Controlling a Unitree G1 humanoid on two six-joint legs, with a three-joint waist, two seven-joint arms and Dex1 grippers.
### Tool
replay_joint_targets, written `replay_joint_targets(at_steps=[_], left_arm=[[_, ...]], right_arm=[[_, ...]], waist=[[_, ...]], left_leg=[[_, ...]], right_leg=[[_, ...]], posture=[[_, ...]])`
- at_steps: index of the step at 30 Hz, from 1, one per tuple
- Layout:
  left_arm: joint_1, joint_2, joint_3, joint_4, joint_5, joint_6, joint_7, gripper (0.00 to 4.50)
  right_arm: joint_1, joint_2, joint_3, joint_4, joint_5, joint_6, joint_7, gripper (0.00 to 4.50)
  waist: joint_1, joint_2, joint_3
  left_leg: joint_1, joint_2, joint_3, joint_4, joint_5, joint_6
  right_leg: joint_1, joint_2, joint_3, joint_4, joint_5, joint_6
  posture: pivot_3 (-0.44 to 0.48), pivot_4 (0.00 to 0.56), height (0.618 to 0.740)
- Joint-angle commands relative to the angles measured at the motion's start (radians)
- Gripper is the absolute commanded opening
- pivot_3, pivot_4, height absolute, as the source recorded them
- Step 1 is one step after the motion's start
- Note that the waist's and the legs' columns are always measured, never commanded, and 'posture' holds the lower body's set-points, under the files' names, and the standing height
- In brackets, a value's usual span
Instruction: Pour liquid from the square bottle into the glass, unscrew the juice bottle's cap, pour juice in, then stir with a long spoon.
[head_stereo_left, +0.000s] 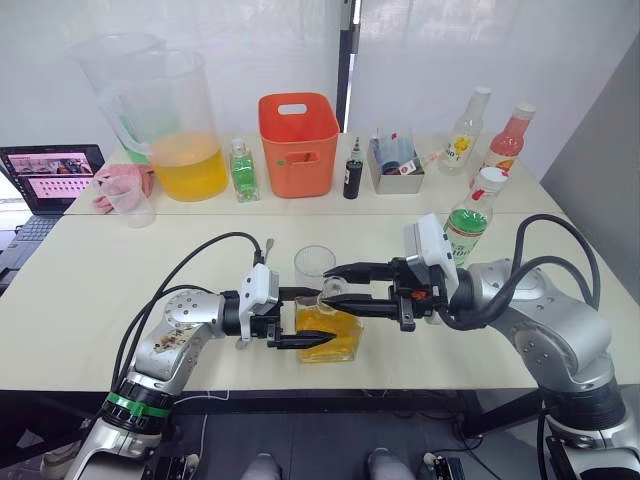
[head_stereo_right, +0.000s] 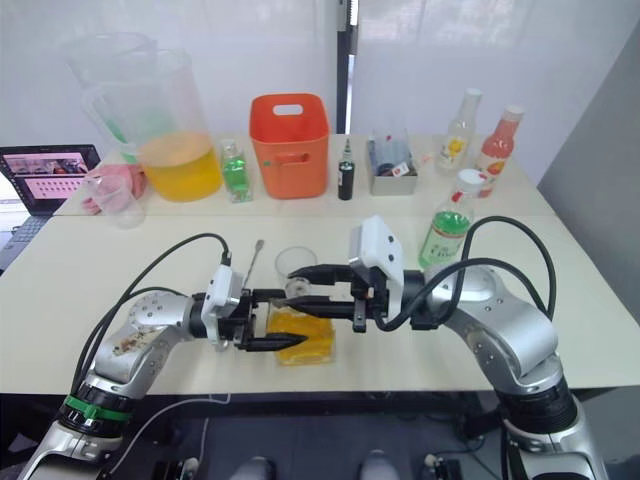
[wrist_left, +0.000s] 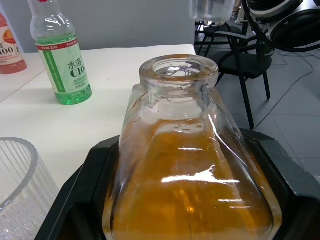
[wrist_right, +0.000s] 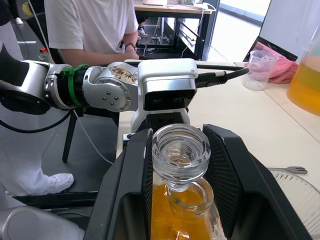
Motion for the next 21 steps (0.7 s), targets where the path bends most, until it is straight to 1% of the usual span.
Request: replay_joint_targets(at_steps=[1,4,8,12,13,16,19,21], left_arm=[[0.012,0.013,-0.011,0.025,0.046,-0.003,0.001,2.79],[0.010,0.011,-0.014,0.028,0.048,-0.009,0.000,2.79],[0.010,0.000,-0.010,0.033,0.040,-0.016,0.003,2.79],[-0.005,-0.010,0.001,0.033,0.023,-0.009,0.010,2.79],[-0.008,-0.011,0.003,0.033,0.021,-0.007,0.011,2.79],[-0.007,-0.013,0.002,0.030,0.018,-0.002,0.011,2.79],[-0.006,-0.017,-0.002,0.031,0.022,-0.002,0.010,2.79],[-0.008,-0.021,-0.004,0.033,0.024,-0.002,0.010,2.79]], right_arm=[[-0.026,-0.005,-0.092,-0.012,0.072,-0.003,-0.012,1.05],[-0.036,-0.011,-0.145,0.002,0.116,0.017,-0.036,1.05],[0.003,-0.068,-0.250,0.026,0.150,0.033,-0.061,1.05],[0.161,-0.151,-0.405,0.074,0.115,0.013,-0.076,1.05],[0.185,-0.160,-0.424,0.080,0.115,0.007,-0.077,1.05],[0.347,-0.183,-0.527,0.123,0.037,-0.067,-0.071,1.05],[0.437,-0.153,-0.563,0.174,-0.041,-0.143,-0.121,1.05],[0.485,-0.125,-0.560,0.221,-0.103,-0.212,-0.143,1.05]], waist=[[0.000,0.000,0.000],[0.000,0.000,0.000],[0.003,0.000,0.000],[0.011,0.000,0.000],[0.011,0.000,0.000],[0.012,0.001,-0.001],[0.009,0.001,-0.001],[0.008,0.002,-0.001]], left_leg=[[0.000,0.000,0.000,0.000,0.000,0.000],[0.000,0.000,0.000,0.000,0.000,0.000],[0.000,0.000,0.000,0.000,0.000,0.000],[0.000,0.000,0.000,0.000,0.000,0.000],[-0.001,0.000,0.000,0.001,0.000,0.000],[0.000,0.000,0.000,0.000,0.000,0.000],[0.000,0.000,0.001,0.001,0.000,0.000],[0.000,0.000,0.001,0.001,0.000,0.000]], right_leg=[[0.000,0.000,0.000,0.000,0.000,0.000],[0.000,0.000,0.000,0.000,0.001,-0.001],[0.001,0.000,0.000,0.000,0.001,-0.001],[0.001,0.000,0.000,-0.001,0.001,-0.002],[0.001,0.000,0.000,-0.001,0.002,-0.003],[0.001,0.000,0.000,-0.001,0.002,-0.003],[0.001,0.000,0.001,-0.001,0.001,-0.002],[0.001,0.000,0.001,0.000,0.000,0.000]], posture=[[0.000,0.150,0.740],[0.000,0.150,0.740],[0.000,0.150,0.740],[0.000,0.150,0.740],[0.000,0.150,0.740],[0.000,0.150,0.740],[0.000,0.150,0.740],[0.000,0.150,0.740]])
